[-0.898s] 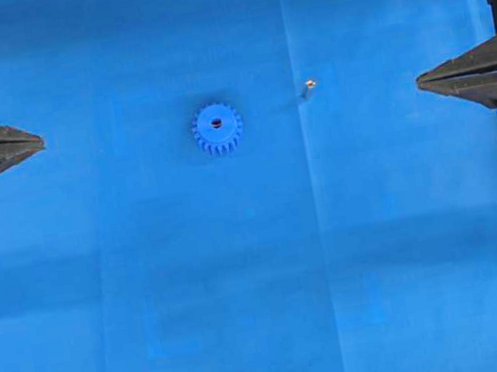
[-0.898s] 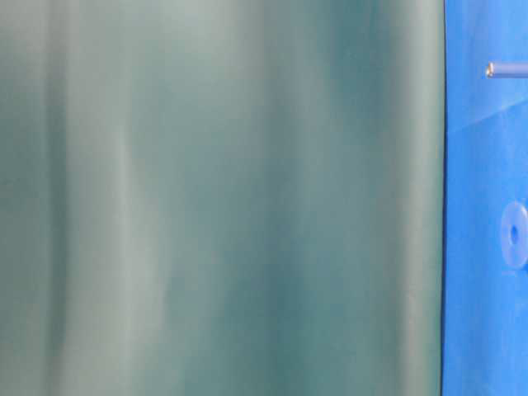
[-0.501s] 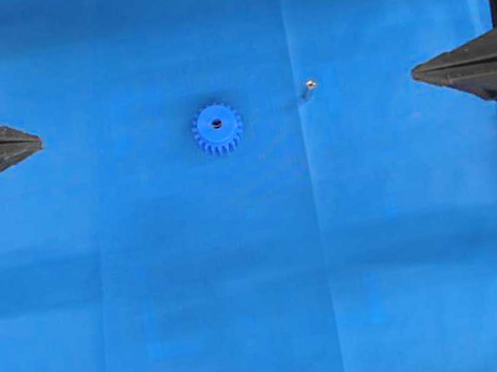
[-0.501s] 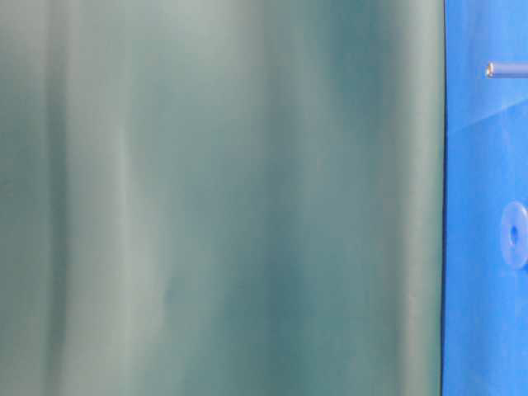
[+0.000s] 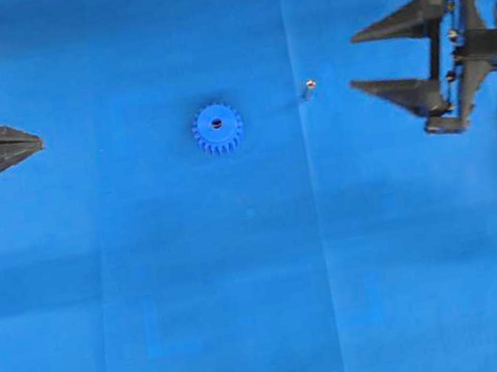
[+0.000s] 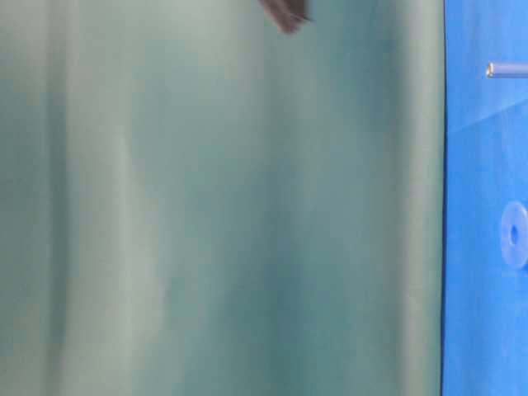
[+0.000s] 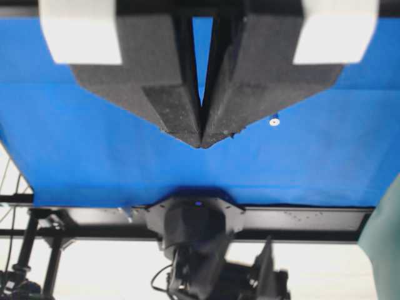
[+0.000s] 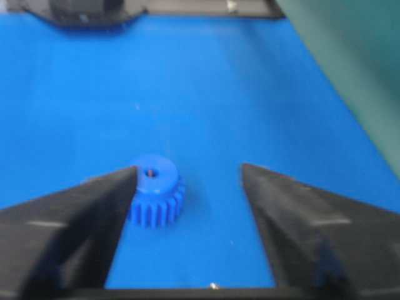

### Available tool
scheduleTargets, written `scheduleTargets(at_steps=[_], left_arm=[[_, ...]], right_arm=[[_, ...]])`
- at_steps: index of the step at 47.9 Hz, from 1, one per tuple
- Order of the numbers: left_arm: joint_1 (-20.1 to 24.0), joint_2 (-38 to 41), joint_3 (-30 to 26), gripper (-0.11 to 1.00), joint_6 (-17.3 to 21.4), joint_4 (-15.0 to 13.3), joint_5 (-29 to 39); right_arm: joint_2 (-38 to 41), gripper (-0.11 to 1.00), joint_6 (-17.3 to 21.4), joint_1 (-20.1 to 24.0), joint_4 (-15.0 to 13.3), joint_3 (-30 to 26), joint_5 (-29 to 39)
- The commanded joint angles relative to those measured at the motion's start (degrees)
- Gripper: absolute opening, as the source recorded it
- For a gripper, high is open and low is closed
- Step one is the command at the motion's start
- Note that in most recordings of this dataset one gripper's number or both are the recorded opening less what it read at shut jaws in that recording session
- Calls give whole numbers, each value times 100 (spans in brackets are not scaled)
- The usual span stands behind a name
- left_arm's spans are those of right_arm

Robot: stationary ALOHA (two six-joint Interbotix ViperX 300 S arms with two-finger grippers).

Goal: Insert the shaft placed at a random location into the center hole of the small gear at another random location.
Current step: 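Move the right gripper down over the silver shaft and close on it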

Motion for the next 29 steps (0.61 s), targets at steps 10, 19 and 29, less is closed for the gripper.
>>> scheduleTargets(at_steps=[10,19,29], left_arm=[[9,26,-26,0,0,9,-35],[0,26,-18,0,0,9,-26],[0,26,0,0,0,9,-26]], right_arm=[[1679,69,0,-211,387,-88,-1116],[2470,69,0,-220,589,-149,-1573],[3085,69,9,-220,729,-316,-1740]])
